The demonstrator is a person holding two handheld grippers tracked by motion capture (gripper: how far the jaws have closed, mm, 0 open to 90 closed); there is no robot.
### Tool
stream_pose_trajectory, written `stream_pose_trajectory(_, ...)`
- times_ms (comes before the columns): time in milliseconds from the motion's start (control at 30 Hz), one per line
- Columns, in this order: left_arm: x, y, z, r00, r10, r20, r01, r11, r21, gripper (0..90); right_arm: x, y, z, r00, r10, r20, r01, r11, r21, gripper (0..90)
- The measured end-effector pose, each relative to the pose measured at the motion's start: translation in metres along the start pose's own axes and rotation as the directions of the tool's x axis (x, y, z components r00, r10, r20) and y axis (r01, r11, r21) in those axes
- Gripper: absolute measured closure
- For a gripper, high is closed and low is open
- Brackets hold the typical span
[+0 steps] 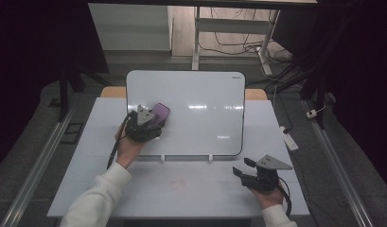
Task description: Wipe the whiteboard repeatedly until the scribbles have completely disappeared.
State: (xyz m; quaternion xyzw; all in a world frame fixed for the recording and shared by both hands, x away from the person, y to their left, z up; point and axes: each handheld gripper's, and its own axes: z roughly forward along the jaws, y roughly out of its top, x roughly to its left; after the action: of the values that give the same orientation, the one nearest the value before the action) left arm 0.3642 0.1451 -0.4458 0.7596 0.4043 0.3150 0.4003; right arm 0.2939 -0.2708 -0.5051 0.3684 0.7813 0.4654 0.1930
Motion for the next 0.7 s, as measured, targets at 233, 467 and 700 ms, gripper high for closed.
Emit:
stream_pose_trajectory(233,0.001,0.000,0.000,0.9999,-0.017,-0.001,0.017,0.9998,-0.007,41.0,0.000,0.000,-0.001,1.0000,0.001,0.002,-0.001,1.000,-0.001,36.4)
stream_pose_trajectory(467,0.017,0.010,-0.003,0.9980,-0.048,-0.041,0.048,0.9987,-0.018,41.0,-0.001,0.000,-0.001,1.0000,0.000,0.004,0.000,1.000,-0.003,36.4)
stream_pose_trajectory(700,0.045,0.032,-0.006,0.9911,-0.099,-0.089,0.097,0.9949,-0.031,41.0,0.000,0.000,0.000,1.0000,-0.002,0.000,0.002,1.000,-0.001,36.4)
